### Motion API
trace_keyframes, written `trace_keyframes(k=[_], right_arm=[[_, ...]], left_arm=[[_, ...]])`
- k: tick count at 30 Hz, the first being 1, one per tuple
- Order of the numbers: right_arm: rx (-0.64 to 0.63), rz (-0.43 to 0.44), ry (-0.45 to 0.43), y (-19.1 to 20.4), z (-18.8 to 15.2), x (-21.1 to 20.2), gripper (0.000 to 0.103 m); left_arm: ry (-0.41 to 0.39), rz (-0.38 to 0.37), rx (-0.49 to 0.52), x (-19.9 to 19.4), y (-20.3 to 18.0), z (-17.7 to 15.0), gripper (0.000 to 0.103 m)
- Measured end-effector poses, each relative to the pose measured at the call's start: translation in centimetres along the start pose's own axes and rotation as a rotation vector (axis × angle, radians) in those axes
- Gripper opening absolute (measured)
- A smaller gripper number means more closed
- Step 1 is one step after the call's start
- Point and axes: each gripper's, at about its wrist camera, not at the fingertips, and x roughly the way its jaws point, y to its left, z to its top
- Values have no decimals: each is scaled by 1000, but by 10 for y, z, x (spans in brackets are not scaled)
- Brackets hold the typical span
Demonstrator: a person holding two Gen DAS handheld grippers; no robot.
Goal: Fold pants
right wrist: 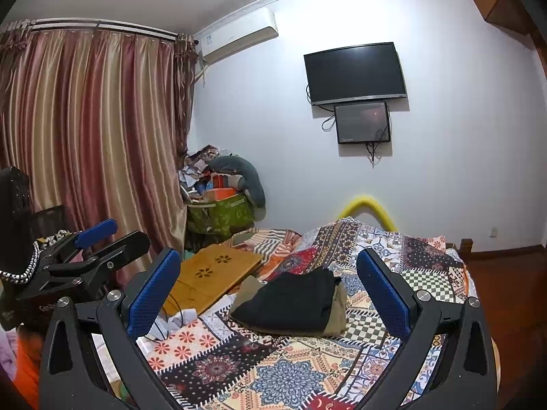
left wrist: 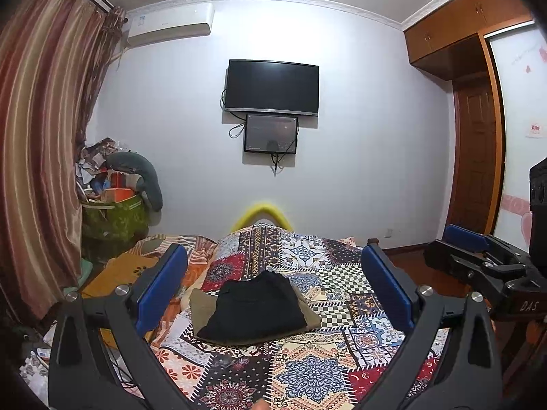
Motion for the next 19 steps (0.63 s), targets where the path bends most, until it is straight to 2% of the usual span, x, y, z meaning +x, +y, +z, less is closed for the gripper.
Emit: trace_keyframes(k=[19], right_arm=[[10, 3, 8, -3, -5, 2, 103]], left_arm=[[26, -5, 8, 7, -2, -3, 102]])
